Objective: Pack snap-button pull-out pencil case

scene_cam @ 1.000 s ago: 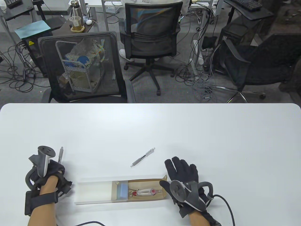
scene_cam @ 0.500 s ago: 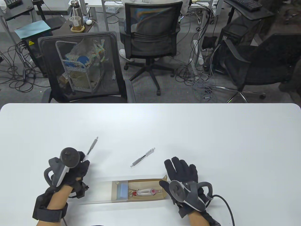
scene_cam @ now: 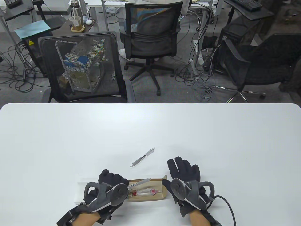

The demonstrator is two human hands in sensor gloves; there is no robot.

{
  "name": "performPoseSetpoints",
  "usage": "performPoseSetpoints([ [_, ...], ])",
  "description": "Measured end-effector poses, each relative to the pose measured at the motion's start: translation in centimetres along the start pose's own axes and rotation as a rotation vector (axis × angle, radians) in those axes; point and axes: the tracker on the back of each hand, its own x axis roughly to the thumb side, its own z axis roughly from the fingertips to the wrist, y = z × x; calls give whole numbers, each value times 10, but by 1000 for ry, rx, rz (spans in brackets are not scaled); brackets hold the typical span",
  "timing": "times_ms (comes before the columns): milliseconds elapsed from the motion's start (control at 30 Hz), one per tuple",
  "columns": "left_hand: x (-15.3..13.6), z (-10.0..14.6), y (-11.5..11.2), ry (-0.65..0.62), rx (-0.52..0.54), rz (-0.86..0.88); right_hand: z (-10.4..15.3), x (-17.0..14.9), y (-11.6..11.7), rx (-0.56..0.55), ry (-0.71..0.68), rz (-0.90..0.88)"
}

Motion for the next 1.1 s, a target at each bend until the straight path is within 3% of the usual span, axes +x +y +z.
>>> performPoseSetpoints([
  [200,1,3,2,-11,-2,-1,2,5,-17,-65,-25,-29],
  [433,-2,6,3,-13,-17,2,8,63,-41,-121,-165,41],
  [533,-2,7,4,-16,-9,1,7,84,-39,-93,-273,116],
  [733,-3,11,9,-26,-1,8,2,110,-26,-66,-339,210],
  [1100,-20,13,13,-26,-37,79,1,107,-21,-61,-345,146],
])
